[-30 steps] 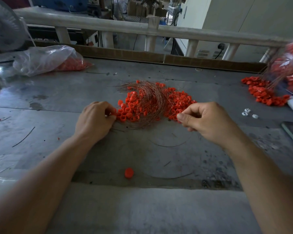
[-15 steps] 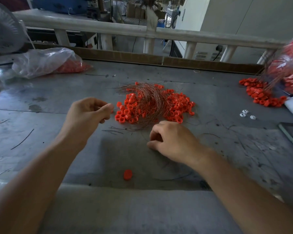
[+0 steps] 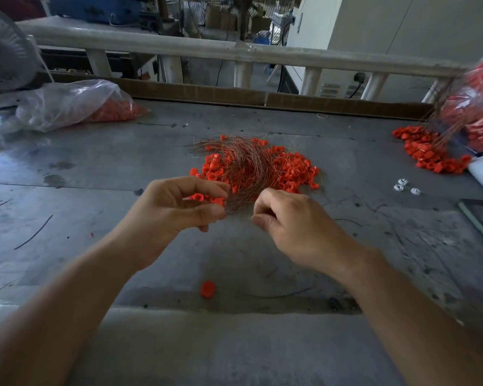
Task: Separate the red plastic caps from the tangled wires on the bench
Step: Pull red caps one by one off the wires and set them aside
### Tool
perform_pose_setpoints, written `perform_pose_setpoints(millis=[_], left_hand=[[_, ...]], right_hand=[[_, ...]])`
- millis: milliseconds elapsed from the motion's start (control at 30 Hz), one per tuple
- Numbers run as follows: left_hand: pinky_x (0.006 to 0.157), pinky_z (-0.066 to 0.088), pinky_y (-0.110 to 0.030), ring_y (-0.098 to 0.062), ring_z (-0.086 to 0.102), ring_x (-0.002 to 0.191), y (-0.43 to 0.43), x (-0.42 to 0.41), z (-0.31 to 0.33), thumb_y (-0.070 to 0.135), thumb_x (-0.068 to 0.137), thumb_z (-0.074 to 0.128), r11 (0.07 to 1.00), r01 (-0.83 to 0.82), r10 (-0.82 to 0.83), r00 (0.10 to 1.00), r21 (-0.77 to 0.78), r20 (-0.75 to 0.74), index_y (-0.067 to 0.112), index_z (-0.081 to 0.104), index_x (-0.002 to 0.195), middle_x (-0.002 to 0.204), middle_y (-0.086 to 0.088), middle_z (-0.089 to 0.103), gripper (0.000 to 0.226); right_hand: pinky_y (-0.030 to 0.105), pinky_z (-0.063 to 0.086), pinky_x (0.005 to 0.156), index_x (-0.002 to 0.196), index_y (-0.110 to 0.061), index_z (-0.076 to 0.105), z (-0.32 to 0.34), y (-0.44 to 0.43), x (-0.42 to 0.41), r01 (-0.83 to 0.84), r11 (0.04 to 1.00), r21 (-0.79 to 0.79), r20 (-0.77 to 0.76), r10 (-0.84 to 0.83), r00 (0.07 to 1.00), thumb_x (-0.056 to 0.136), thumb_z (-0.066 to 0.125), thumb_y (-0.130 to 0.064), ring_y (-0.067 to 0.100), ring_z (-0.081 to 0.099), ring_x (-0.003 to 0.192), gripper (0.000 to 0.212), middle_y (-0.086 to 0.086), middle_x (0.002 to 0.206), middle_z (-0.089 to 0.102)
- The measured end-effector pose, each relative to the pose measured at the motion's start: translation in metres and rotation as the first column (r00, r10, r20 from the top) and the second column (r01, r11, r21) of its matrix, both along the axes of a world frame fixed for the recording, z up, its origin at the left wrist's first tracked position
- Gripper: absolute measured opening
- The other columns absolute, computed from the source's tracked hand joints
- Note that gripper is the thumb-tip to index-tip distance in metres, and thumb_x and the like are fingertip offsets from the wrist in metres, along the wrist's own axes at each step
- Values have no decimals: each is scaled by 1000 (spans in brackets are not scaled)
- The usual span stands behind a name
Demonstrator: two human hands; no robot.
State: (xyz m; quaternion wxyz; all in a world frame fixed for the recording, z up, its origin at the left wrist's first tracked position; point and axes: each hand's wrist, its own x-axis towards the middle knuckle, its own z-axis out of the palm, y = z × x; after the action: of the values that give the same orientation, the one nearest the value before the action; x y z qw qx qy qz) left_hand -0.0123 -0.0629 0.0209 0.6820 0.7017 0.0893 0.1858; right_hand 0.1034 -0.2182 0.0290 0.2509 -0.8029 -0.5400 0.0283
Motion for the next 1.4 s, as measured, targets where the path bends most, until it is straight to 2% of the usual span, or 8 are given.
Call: perform_pose_setpoints(millis=[167,300,533,667,800,900,1233,1400], left_hand=[[62,52,-19,-16,70,75,-8,0,-3,11,60,67,992,119,-118,993,48,-23,24,72,78,84,-4,72,23],[62,52,-19,-16,69,72,-8,3,-3,7,63,64,994,107,-106,994,30,-39,17,66,98,82,-5,71,36],[62,53,-18,-17,70,74,-9,1,-2,12,63,62,996,86,-86,994,-8,-73,17,74,80,82,-7,72,22],[61,54,-21,-16,70,74,-7,1,2,7,69,58,970,131,-134,991,-206,0,17,75,83,87,-8,73,25],[63,55,-21,-15,70,75,-5,1,5,10,61,67,920,171,-160,985,-354,63,12,75,83,90,-12,72,24],[65,55,-21,-17,70,77,-6,1,4,8,53,75,891,210,-190,978,-404,90,9,75,85,91,-13,72,31],[62,55,-20,-17,70,73,-9,2,4,8,59,66,905,171,-163,985,-390,53,12,75,81,82,-10,72,25],[58,52,-16,-9,67,66,-9,0,4,19,49,84,916,188,-176,982,-354,66,12,75,85,76,-3,71,37]], right_hand=[[13,36,63,80,-22,40,3,0,-6,-89,996,-1,5,89,996,90,54,-20,1,42,65,17,-18,70,39],[9,34,61,78,-22,39,3,-2,-6,-107,994,-12,0,107,994,90,54,-19,-4,39,62,19,-18,68,37],[5,33,66,79,-19,46,7,-4,-4,-102,992,69,-50,106,993,88,55,-8,-5,42,69,17,-17,74,42],[6,34,64,77,-16,54,14,-9,3,0,964,265,-22,6,1000,85,59,-5,-3,45,67,14,-16,73,47],[4,35,60,77,-19,57,20,-14,7,43,907,420,-85,-8,996,84,61,-6,-6,49,65,16,-16,69,51],[3,34,58,77,-20,55,19,-13,3,26,899,438,-103,22,994,83,58,-10,-8,49,63,12,-18,66,49],[4,35,58,76,-18,54,15,-8,-1,-5,901,433,-106,56,993,83,54,-13,-6,48,63,9,-17,65,47],[6,35,57,76,-20,53,16,-10,-1,-5,902,432,-164,84,983,83,52,-13,-4,48,62,10,-16,63,47]])
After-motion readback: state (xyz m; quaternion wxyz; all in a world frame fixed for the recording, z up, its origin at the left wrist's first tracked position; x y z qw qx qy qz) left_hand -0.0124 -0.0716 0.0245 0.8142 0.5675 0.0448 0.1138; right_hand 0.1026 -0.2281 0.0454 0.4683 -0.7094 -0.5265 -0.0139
